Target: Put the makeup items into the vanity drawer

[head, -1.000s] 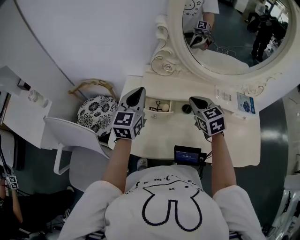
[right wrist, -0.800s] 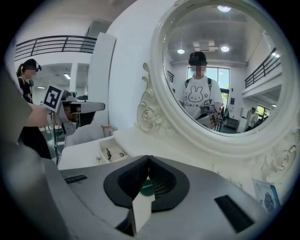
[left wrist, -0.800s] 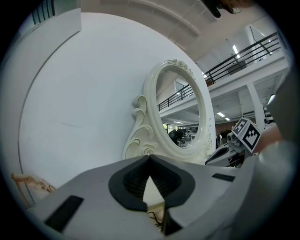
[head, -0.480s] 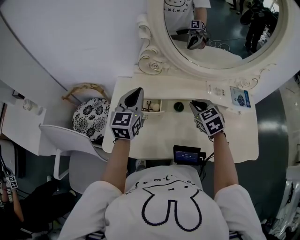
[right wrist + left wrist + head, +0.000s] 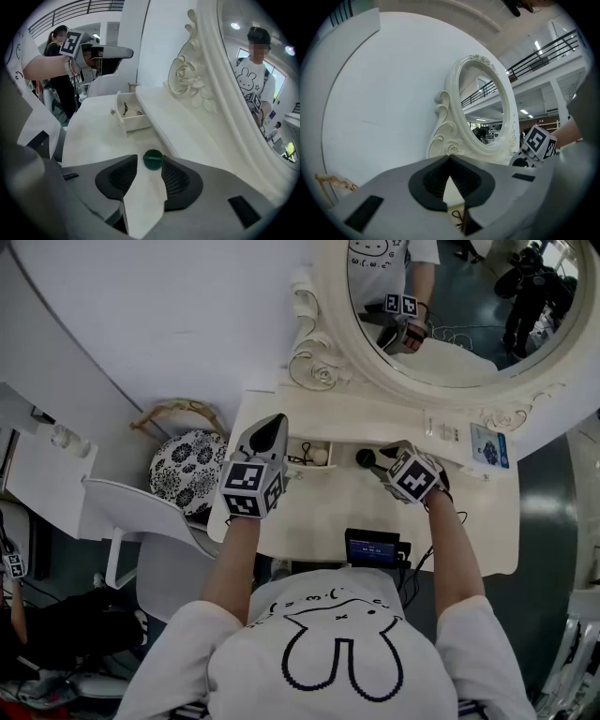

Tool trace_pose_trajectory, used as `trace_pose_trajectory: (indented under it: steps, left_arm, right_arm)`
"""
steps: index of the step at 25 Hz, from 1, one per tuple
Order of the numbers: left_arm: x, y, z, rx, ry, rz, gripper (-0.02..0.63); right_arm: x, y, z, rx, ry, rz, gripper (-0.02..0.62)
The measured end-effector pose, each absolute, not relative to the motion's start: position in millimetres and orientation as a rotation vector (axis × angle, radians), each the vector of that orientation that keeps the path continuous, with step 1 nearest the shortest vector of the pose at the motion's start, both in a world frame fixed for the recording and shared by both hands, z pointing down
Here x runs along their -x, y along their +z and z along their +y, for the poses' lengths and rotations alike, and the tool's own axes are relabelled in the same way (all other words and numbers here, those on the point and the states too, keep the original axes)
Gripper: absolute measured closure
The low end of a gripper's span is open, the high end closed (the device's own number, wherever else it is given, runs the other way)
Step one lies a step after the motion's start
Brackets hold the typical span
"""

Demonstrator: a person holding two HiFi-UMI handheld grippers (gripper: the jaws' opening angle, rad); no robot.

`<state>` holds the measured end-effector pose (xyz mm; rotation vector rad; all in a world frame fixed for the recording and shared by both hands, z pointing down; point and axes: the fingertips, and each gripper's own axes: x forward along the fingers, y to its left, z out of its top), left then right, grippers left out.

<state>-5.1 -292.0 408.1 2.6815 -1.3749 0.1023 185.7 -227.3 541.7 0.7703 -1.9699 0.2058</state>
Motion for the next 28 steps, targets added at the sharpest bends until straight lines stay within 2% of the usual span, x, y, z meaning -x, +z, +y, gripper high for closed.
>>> trace_pose_trajectory:
  steps: [13,24,28]
  left_arm:
    - [33.9,421.7,-297.5,-2.663,0.087,-1.434,0.601]
    - [42.1,452.2,-294.9,-2.651,0.093,-1.419,0.601]
    - [43.2,452.8,-296.1,-2.654,0.098,-1.408,0.601]
  right_arm:
    - [-168.2,586.4,-241.5,-0.671,0.202,-1.882,0.421]
    - [-169.3,620.9,-245.7,-0.691,0.267,-1.872,0.460]
    - [-169.5,620.5,-243.4,-0.689,0.318,-1.879,0.500]
